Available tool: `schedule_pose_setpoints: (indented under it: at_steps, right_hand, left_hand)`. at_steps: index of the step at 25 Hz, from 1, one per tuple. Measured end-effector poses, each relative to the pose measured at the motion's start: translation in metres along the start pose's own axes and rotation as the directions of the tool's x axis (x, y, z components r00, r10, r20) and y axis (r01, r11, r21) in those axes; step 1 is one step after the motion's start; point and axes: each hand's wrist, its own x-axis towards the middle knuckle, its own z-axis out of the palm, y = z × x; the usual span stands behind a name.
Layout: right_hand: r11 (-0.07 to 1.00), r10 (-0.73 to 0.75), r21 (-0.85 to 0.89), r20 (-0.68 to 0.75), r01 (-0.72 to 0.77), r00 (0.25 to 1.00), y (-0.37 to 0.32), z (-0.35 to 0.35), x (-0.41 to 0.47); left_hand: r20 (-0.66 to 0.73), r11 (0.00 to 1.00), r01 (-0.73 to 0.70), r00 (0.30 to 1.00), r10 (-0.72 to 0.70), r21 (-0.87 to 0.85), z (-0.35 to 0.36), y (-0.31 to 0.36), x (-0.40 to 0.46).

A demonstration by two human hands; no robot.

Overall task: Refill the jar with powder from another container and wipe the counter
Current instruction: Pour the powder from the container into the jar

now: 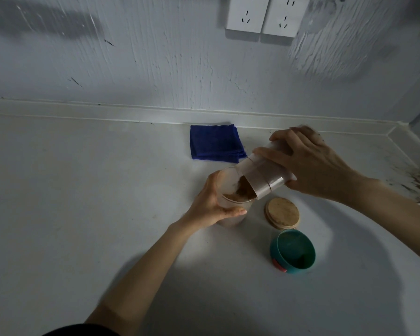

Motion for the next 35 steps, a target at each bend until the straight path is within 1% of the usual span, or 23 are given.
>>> schedule_pose_setpoints:
  at_steps: [6,13,18,20,21,23,26,27,29,30,31,33,35]
  right_hand:
    - [1.0,0.027,0.01,0.021,-0.028,0.999,0.001,0.0,-0.001]
    - [0.981,0.157,0.102,0.064,-0.163,0.985,-0.003,0.005,-0.004]
    - [0.939,0.247,0.216,0.116,-0.267,0.962,-0.009,0.011,-0.008]
    - [0.898,0.308,0.277,0.156,-0.341,0.938,-0.012,0.012,-0.009]
    - [0.862,0.348,0.323,0.186,-0.392,0.919,-0.014,0.013,-0.01]
    - [0.746,0.435,0.437,0.251,-0.502,0.865,-0.018,0.015,-0.011]
    - [0.507,0.581,0.596,0.299,-0.623,0.757,-0.023,0.013,-0.01]
    - [0.407,0.617,0.646,0.326,-0.646,0.716,-0.024,0.01,-0.011]
    - [0.171,0.649,0.752,0.4,-0.637,0.647,-0.028,0.005,-0.016]
    - [0.076,0.651,0.789,0.423,-0.609,0.63,-0.032,0.004,-0.019]
    - [0.012,0.652,0.815,0.434,-0.58,0.622,-0.035,0.003,-0.023]
    - [-0.068,0.654,0.839,0.447,-0.54,0.611,-0.045,0.001,-0.03]
    - [-0.101,0.654,0.852,0.446,-0.513,0.612,-0.058,0.001,-0.037]
  left_hand:
    - [0.009,1.0,0.005,1.0,-0.005,-0.027,0.0,-0.002,0.001]
    - [0.015,1.0,-0.002,1.0,0.003,-0.024,0.001,-0.004,0.002]
    - [0.02,1.0,0.014,1.0,-0.013,-0.02,0.001,-0.005,0.002]
    - [0.021,1.0,0.009,1.0,-0.009,-0.013,0.0,-0.005,0.002]
    - [0.029,1.0,0.003,1.0,-0.003,-0.012,-0.001,-0.005,0.003]
    - [0.044,1.0,-0.015,0.999,0.016,-0.005,-0.003,-0.005,0.004]
    - [0.045,1.0,0.0,0.999,0.0,0.011,-0.009,-0.003,0.004]
    - [0.038,1.0,0.007,0.999,-0.008,0.023,-0.011,-0.001,0.003]
    - [0.015,0.999,0.006,1.0,-0.007,0.033,-0.015,0.006,0.0]
    - [0.005,0.999,0.004,1.0,-0.005,0.032,-0.017,0.011,-0.003]
    - [-0.006,1.0,0.007,1.0,-0.007,0.026,-0.019,0.015,-0.005]
    - [-0.032,0.999,0.035,0.999,-0.034,0.031,-0.023,0.019,-0.012]
    - [-0.095,0.996,0.09,0.992,-0.087,0.021,-0.025,0.017,-0.023]
